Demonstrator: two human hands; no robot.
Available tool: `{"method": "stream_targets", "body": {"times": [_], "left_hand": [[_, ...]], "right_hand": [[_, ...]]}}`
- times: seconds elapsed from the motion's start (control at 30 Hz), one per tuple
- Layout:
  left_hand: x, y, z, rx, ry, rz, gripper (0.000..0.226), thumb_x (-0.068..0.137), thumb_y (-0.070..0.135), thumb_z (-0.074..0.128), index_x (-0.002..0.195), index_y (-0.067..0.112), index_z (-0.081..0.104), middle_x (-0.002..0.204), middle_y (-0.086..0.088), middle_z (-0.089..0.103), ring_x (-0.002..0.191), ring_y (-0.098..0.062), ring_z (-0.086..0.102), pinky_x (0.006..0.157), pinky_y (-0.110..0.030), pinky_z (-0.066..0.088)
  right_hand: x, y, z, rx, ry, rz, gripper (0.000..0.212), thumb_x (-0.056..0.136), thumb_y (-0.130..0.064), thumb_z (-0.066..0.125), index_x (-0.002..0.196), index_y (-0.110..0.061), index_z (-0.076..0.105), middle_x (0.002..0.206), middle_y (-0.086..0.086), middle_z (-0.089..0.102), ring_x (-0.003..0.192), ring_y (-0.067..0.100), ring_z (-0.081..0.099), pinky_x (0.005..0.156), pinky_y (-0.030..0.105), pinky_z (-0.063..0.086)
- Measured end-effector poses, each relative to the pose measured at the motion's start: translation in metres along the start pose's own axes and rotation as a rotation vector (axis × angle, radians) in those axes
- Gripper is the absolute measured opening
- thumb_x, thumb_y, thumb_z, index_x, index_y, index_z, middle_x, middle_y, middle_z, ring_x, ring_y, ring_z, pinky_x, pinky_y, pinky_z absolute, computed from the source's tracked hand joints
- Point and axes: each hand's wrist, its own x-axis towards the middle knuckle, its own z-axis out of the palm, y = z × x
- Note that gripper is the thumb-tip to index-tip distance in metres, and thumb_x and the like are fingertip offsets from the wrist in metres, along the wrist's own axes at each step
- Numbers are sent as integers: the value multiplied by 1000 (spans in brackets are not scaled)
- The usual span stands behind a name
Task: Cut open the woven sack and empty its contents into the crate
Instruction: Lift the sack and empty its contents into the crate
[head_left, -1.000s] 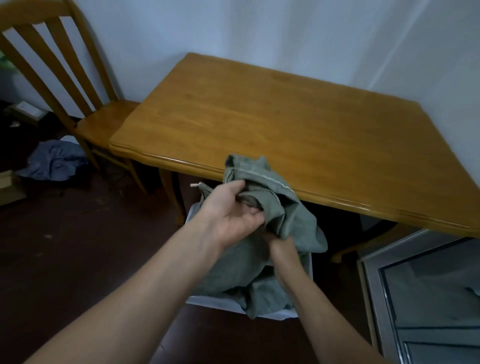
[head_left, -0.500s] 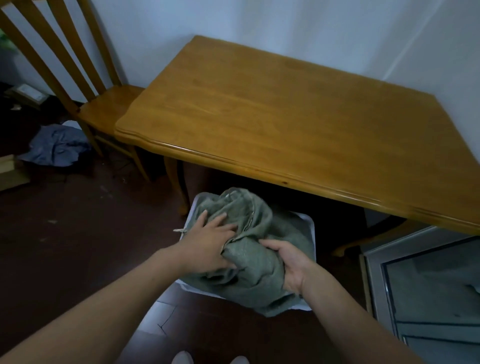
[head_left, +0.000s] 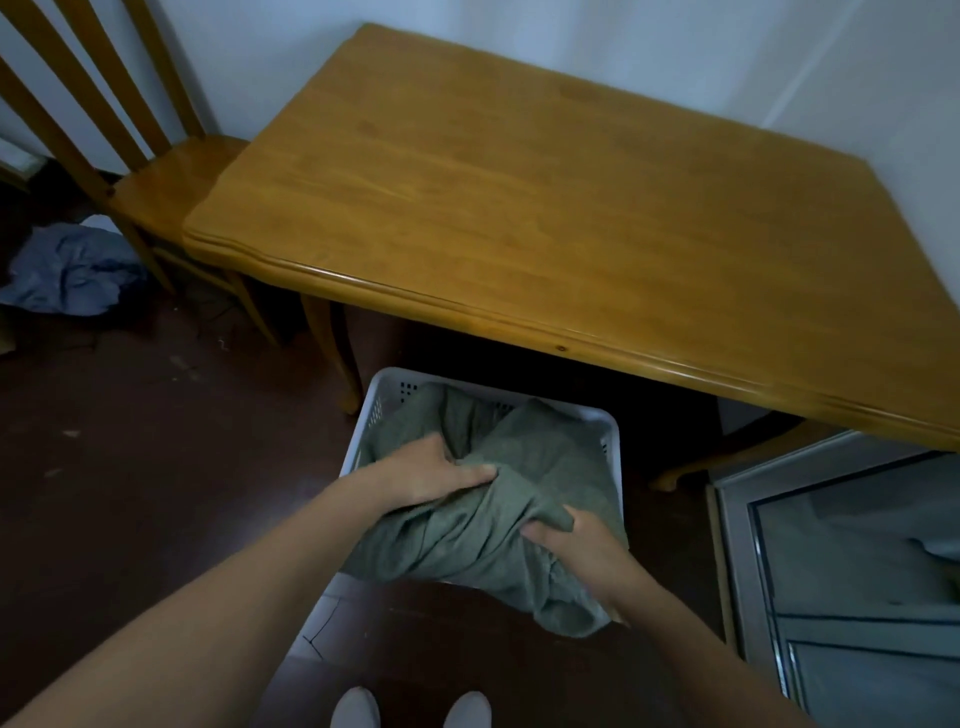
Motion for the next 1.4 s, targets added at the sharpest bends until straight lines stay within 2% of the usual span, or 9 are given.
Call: {"method": "stream_targets", "body": {"times": [0.07, 0.2, 0.33, 0.5, 0.67, 0.93, 1.07, 1.3, 1.4], "left_hand": [[-6, 1, -3, 480, 317, 194, 80, 71, 83, 34, 133, 33, 39, 135, 0, 51, 129, -23, 43, 114, -49, 17], [-21, -14, 7, 814, 103, 340, 102, 61, 87, 36, 146, 36, 16, 150, 3, 30, 142, -23, 23, 115, -51, 15], [-15, -27, 16, 337, 117, 314, 15, 85, 46, 60, 93, 35, 54, 97, 14, 63, 98, -12, 59, 80, -26, 43], [-8, -23, 3, -72, -32, 264, 10, 80, 23, 73, 82, 24, 63, 85, 8, 69, 87, -11, 66, 85, -31, 53], [2, -25, 3, -411, -172, 24, 23, 76, 15, 77, 98, 13, 69, 99, -7, 74, 91, -20, 71, 85, -32, 56], [0, -55, 52, -651, -189, -225, 88, 42, 48, 91, 119, 19, 58, 116, -9, 66, 106, -27, 64, 97, -44, 50], [-13, -22, 37, -689, -100, -89, 52, 78, 29, 75, 124, 13, 58, 113, -11, 67, 106, -29, 64, 99, -47, 48], [-67, 85, -60, -780, 160, 469, 23, 83, 7, 66, 106, 13, 65, 86, 3, 73, 78, -10, 71, 70, -22, 58], [-60, 77, -43, -699, 146, 400, 30, 83, 11, 68, 112, 13, 63, 106, -7, 71, 95, -19, 68, 86, -32, 55]], "right_hand": [[4, 5, -5, 179, -48, 100, 36, 84, -29, 69, 114, -9, 65, 107, 8, 73, 98, 22, 70, 92, 38, 54], [7, 3, -25, 418, -177, 208, 51, 76, -29, 71, 117, -1, 62, 112, 17, 70, 106, 31, 67, 95, 44, 51], [6, -10, -34, 254, -255, 143, 61, 73, -36, 72, 124, -5, 57, 114, 13, 70, 105, 26, 68, 92, 40, 54], [-5, -19, -39, -196, -72, -77, 115, 57, -45, 84, 143, -54, 6, 150, -7, 21, 138, 18, 33, 106, 42, 42], [-21, 8, -11, -676, 276, -61, 121, 57, -65, 73, 143, -52, -11, 154, -12, -21, 146, 16, -14, 116, 53, 12], [14, 25, 16, 775, 155, 325, 48, 88, -43, 60, 125, -13, 57, 116, 13, 66, 102, 29, 65, 77, 43, 57], [6, -15, -2, 887, 158, 384, 34, 90, -34, 60, 113, -9, 61, 112, 18, 65, 104, 38, 62, 78, 54, 52], [-56, -143, -82, 774, 195, -210, 20, 95, -37, 49, 100, -22, 60, 102, 1, 67, 91, 20, 64, 75, 50, 55], [-52, -127, -66, 646, 229, -105, 23, 97, -39, 45, 95, -22, 60, 105, 5, 66, 87, 20, 63, 70, 48, 54]]}}
